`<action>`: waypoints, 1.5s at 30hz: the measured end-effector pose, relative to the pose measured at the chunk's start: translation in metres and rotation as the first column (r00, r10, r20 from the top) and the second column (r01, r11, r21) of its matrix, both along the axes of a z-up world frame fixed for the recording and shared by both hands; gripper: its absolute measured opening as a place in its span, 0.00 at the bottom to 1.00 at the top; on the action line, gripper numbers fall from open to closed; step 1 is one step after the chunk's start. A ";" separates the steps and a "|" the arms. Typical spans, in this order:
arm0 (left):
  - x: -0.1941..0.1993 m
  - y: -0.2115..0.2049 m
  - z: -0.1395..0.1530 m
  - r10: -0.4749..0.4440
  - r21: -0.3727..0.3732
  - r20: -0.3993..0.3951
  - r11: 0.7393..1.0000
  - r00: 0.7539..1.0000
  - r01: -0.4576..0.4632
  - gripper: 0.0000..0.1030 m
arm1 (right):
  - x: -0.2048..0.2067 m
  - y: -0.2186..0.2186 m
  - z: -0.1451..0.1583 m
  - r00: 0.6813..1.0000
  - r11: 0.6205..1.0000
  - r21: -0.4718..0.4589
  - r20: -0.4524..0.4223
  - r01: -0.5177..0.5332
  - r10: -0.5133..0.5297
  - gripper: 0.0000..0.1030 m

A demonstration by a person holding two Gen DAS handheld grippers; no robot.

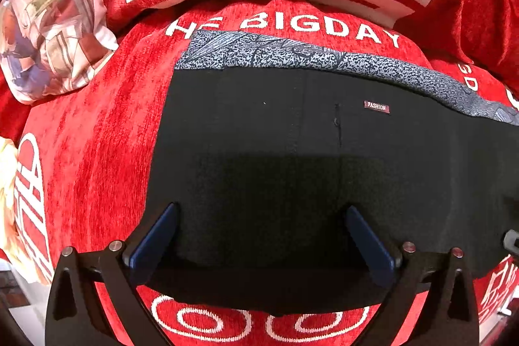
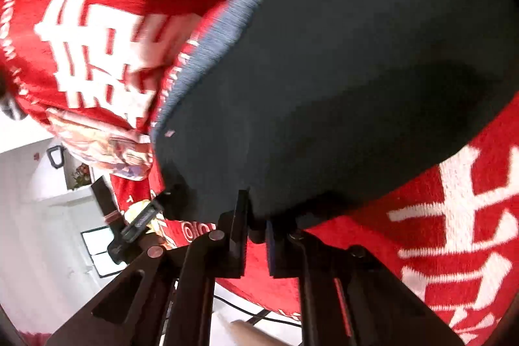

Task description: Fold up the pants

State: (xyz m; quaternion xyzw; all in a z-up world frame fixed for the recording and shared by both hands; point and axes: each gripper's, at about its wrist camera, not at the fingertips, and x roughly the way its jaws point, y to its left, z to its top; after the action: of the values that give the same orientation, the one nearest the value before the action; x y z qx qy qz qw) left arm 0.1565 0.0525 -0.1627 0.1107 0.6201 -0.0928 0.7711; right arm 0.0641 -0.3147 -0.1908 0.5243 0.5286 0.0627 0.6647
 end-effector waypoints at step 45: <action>-0.111 -0.257 0.034 -0.270 0.001 -0.134 0.962 0.953 0.273 1.00 | -0.100 -0.130 0.046 0.981 0.902 -0.429 -0.188 -0.049 -0.036 0.49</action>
State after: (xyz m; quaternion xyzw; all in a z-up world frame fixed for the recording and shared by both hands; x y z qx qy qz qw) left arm 0.0454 -0.2045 -0.1286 0.1958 0.6497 -0.1992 0.7070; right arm -0.0354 -0.4452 -0.1443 0.3660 0.5926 -0.1043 0.7099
